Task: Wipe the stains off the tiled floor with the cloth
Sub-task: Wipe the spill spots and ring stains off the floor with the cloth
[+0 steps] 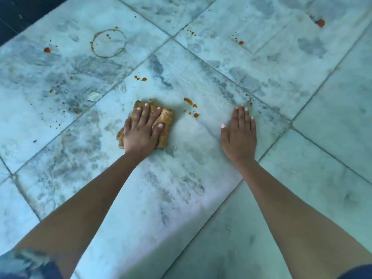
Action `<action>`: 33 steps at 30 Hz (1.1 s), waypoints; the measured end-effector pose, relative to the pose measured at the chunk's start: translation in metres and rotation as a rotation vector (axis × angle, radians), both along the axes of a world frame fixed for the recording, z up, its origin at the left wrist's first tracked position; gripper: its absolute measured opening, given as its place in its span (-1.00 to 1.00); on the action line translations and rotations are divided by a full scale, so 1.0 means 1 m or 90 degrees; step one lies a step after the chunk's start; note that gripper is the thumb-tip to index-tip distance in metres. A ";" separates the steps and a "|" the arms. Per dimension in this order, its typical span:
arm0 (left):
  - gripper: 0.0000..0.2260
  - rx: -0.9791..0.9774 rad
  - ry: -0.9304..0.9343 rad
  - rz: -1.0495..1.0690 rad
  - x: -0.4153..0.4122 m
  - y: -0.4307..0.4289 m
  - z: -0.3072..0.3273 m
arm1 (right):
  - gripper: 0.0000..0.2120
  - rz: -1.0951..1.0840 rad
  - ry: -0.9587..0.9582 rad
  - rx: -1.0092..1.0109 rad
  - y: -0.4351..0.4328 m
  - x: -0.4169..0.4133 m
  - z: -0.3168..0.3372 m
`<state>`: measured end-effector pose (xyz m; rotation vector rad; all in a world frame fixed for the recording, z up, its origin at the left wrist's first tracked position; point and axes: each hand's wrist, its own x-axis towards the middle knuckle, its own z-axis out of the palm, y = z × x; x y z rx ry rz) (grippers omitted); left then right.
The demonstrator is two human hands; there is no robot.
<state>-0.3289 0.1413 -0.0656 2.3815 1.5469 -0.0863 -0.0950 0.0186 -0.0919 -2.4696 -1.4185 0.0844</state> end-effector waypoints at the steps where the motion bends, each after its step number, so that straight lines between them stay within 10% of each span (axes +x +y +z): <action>1: -0.55 0.000 -0.009 0.040 0.015 0.015 0.001 | -0.35 -0.008 0.000 -0.012 -0.003 0.005 -0.002; 8: -0.54 -0.103 -0.089 -0.073 0.136 0.051 0.009 | -0.33 -0.018 -0.023 -0.051 -0.005 0.010 -0.006; 13: -0.43 0.013 0.001 -0.339 0.072 -0.001 0.001 | -0.34 -0.023 -0.009 -0.050 -0.005 0.008 -0.002; 20: -0.50 0.008 0.020 -0.112 0.126 0.080 0.002 | -0.36 -0.026 -0.018 -0.050 -0.004 0.008 -0.003; 28: -0.49 0.081 0.039 -0.346 0.093 -0.008 -0.006 | -0.35 -0.027 0.000 -0.054 -0.005 0.008 0.001; 33: -0.51 0.046 0.066 -0.190 0.075 0.038 -0.001 | -0.36 -0.028 0.002 -0.058 -0.004 0.008 -0.001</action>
